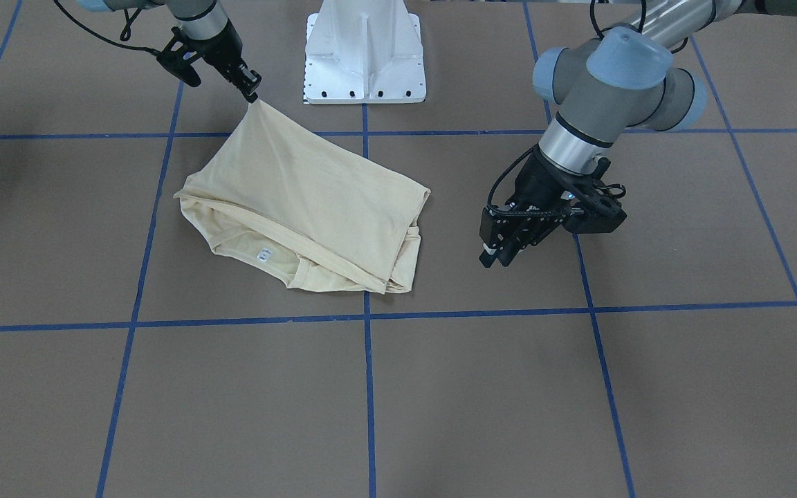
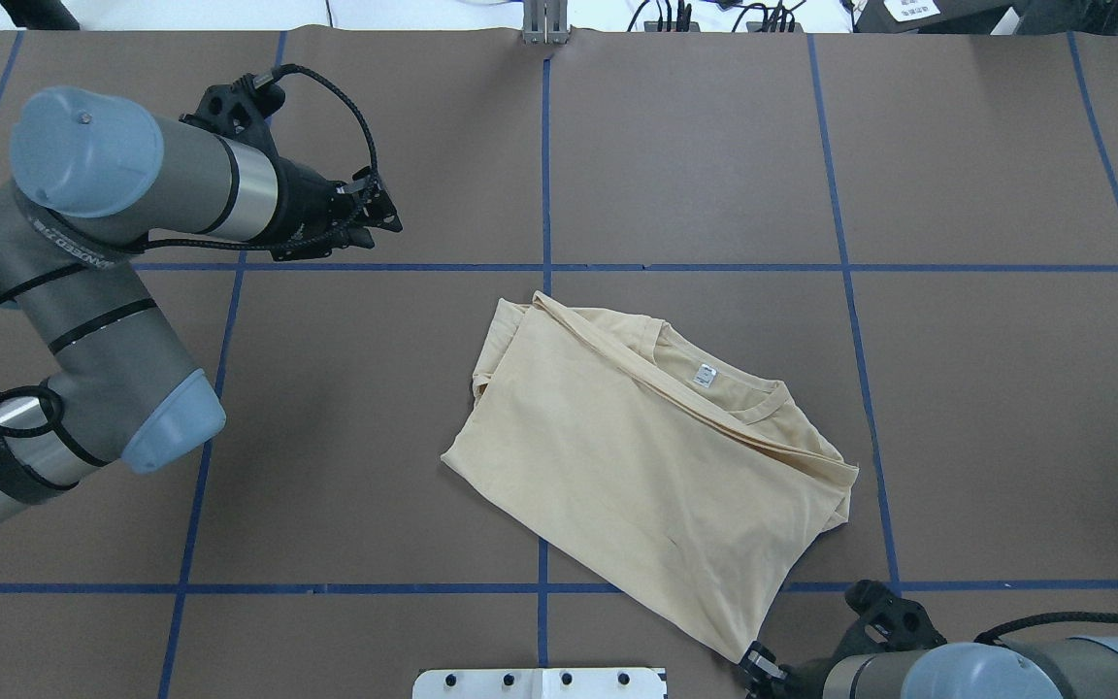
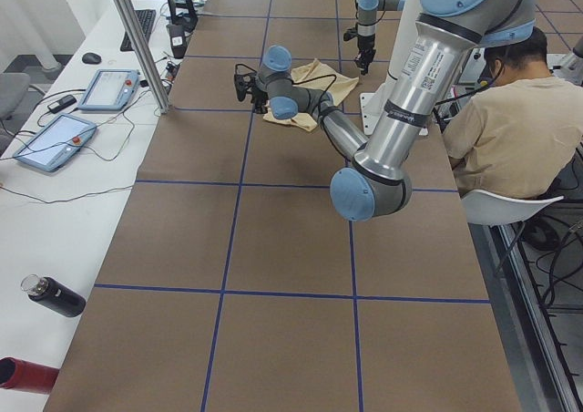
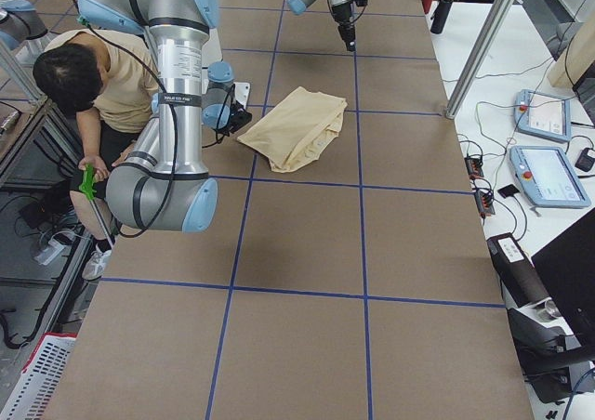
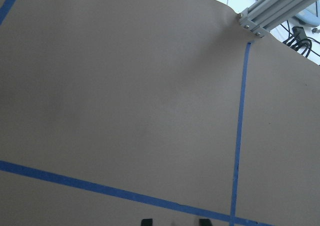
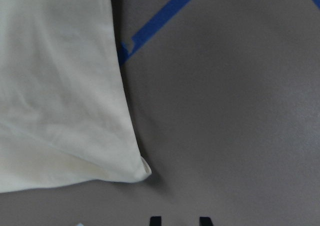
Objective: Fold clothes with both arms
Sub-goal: 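Move both grippers to the shirt's opposite side edges and grasp them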
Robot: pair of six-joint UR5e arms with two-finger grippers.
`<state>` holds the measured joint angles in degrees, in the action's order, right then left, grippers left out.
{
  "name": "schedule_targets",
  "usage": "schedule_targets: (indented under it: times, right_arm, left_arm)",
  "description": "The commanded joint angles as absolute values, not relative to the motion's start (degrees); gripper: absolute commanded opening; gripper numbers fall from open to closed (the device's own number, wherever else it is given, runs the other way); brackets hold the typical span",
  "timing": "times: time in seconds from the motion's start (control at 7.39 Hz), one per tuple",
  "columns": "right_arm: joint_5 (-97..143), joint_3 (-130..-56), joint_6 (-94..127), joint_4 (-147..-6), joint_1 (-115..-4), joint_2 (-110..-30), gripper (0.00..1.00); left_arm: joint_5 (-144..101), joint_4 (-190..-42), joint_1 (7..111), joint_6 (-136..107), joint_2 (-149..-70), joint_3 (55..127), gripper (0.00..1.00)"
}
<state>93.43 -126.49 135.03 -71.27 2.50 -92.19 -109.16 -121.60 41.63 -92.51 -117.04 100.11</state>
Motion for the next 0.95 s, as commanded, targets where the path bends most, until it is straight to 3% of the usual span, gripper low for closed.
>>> schedule_targets:
  times: [0.0,0.54,0.81]
  right_arm:
    - [92.4,-128.8,137.3,-71.5,1.3,-93.0,1.00]
    - [102.5,-126.0,134.1,-71.9,-22.1,-86.5,1.00]
    - [103.1,-123.0,132.3,-75.4,-23.3,-82.6,1.00]
  left_arm:
    - [-107.6,-121.4,36.3,-98.6,-115.8,101.2,0.47]
    - [-100.9,-113.7,22.9,-107.7,-114.1,101.3,0.48]
    - [-100.7,-113.6,22.0,-107.8,-115.3,101.0,0.49]
